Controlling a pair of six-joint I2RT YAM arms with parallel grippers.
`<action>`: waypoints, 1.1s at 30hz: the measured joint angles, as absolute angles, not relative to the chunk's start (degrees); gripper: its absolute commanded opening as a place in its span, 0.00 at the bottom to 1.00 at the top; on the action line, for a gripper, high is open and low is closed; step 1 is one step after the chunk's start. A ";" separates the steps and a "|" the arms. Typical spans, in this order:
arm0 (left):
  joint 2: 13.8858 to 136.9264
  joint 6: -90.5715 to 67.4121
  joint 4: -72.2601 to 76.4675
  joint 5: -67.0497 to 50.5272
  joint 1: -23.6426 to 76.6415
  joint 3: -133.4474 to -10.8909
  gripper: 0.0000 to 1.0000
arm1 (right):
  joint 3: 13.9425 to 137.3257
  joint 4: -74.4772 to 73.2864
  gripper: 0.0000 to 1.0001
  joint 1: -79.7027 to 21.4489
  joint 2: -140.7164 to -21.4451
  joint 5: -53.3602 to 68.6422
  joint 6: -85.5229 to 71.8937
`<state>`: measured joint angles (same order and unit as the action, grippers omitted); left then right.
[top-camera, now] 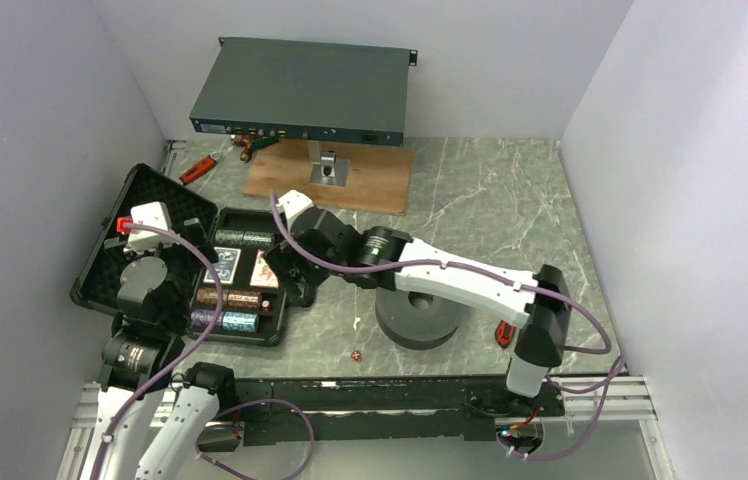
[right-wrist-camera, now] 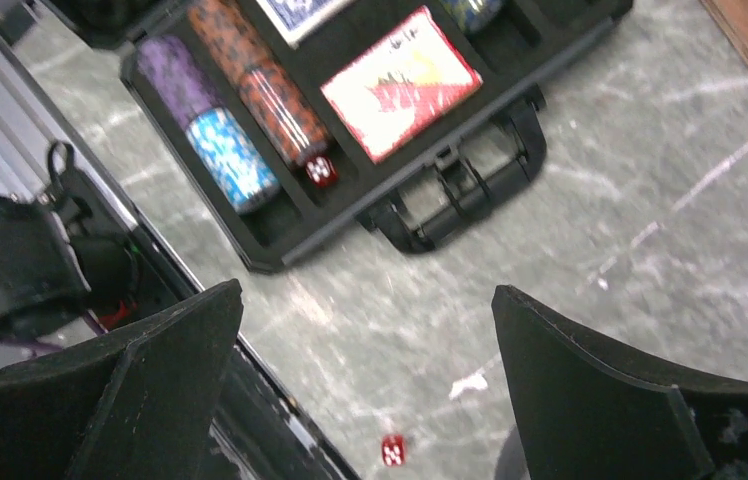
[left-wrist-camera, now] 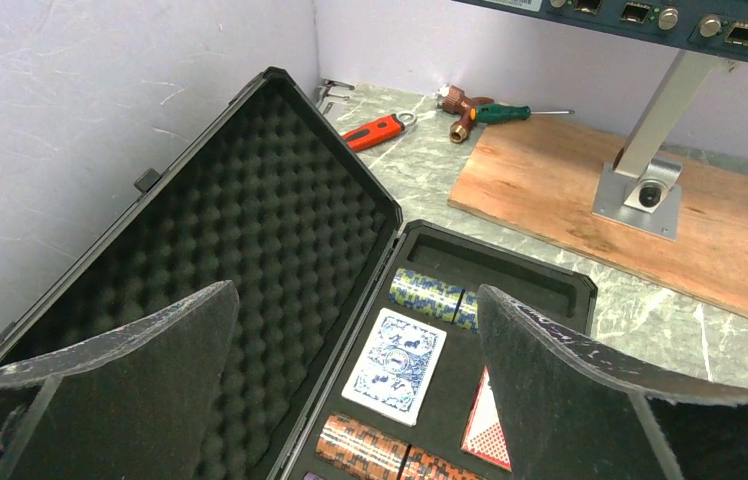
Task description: Pack up texas hold em set
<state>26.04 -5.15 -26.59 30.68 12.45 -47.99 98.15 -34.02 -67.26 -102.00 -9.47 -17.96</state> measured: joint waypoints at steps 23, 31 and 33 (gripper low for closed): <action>27.22 -5.15 -26.33 28.29 12.45 -47.99 0.96 | 59.96 -35.27 1.00 -69.32 -78.19 -12.93 -31.35; 27.22 -5.15 -26.35 28.12 12.45 -47.99 0.96 | 54.52 -34.85 1.00 -71.26 -77.93 -13.37 -30.46; 27.22 -5.15 -26.35 27.99 12.45 -47.99 0.96 | 54.13 -34.13 1.00 -71.61 -77.93 -13.45 -28.93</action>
